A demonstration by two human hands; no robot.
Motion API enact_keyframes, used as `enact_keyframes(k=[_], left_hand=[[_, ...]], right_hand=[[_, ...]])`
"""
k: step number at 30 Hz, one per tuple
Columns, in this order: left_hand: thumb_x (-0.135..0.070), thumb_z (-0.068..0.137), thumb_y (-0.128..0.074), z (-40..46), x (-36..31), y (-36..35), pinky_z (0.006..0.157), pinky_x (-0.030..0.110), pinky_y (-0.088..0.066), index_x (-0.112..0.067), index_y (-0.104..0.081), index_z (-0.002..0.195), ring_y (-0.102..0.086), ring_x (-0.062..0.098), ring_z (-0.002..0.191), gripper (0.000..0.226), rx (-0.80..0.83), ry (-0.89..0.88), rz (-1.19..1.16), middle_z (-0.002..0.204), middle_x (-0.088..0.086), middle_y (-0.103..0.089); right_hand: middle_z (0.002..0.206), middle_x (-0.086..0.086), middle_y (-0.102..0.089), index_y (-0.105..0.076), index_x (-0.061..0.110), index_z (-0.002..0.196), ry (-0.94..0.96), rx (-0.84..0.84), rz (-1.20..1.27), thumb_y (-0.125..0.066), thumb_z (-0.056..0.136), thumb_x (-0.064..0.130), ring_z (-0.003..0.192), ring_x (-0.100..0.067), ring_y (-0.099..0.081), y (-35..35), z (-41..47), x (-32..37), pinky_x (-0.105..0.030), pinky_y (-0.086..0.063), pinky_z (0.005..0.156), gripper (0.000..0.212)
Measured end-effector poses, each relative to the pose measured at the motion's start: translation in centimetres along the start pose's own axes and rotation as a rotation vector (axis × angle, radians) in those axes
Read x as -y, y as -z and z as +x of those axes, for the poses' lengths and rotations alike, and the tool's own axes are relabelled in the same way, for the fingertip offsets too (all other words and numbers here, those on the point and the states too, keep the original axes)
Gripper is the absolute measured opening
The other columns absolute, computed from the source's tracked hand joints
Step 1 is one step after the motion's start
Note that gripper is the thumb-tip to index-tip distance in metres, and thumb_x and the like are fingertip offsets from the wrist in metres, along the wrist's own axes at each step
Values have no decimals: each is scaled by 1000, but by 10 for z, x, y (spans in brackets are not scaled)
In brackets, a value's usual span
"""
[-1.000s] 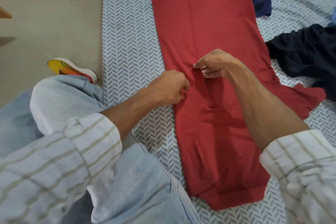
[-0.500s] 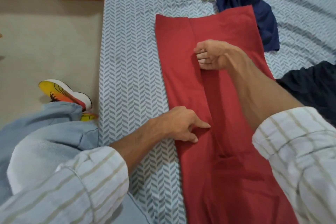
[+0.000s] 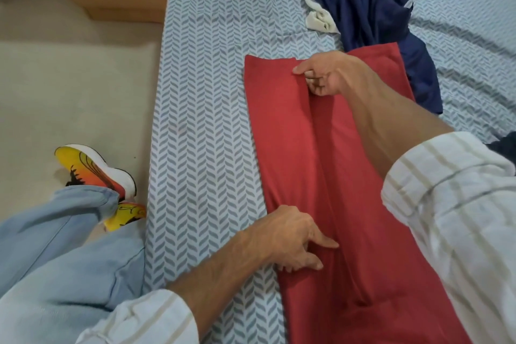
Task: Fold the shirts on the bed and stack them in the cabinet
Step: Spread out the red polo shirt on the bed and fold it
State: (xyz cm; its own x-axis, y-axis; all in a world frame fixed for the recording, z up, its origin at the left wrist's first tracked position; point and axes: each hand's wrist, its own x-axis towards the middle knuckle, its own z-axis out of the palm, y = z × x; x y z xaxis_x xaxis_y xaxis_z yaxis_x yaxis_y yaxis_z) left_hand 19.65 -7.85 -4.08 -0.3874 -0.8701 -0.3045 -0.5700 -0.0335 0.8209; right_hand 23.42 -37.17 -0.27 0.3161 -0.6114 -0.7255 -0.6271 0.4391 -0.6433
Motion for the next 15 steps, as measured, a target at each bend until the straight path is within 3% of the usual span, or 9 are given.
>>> enact_keyframes(k=[4, 9, 12, 15], left_hand=[[-35, 90, -70, 0, 2, 0, 58, 5, -46, -37, -61, 134, -54, -7, 39, 44, 1, 15, -4, 62, -1, -72], [-35, 90, -71, 0, 3, 0, 64, 14, -55, -38, -61, 133, -61, 0, 44, 44, -6, 30, 6, 61, -2, -72], [-37, 89, -71, -1, 2, -2, 69, 19, -58, -40, -61, 132, -59, -3, 43, 44, -25, 34, 21, 59, -3, -71], [-38, 89, -70, -2, -1, -3, 68, 11, -53, -40, -61, 131, -59, -5, 45, 43, -46, 19, 52, 60, -4, -71]], right_hand=[[83, 5, -60, -60, 20, 91, 68, -89, 38, -69, 87, 7, 65, -5, -57, -6, 18, 9, -17, -50, 52, 16], [72, 3, -60, -62, 18, 83, 165, -208, -60, -76, 82, 3, 59, -5, -55, -10, 31, 10, -16, -49, 51, 21], [79, 3, -64, -65, 20, 82, 282, -303, -163, -82, 75, 11, 65, -8, -57, -7, 31, 4, -23, -53, 61, 20], [86, 7, -69, -68, 24, 87, 363, -398, -122, -88, 68, 17, 73, -7, -63, 6, 9, -20, -27, -58, 74, 28]])
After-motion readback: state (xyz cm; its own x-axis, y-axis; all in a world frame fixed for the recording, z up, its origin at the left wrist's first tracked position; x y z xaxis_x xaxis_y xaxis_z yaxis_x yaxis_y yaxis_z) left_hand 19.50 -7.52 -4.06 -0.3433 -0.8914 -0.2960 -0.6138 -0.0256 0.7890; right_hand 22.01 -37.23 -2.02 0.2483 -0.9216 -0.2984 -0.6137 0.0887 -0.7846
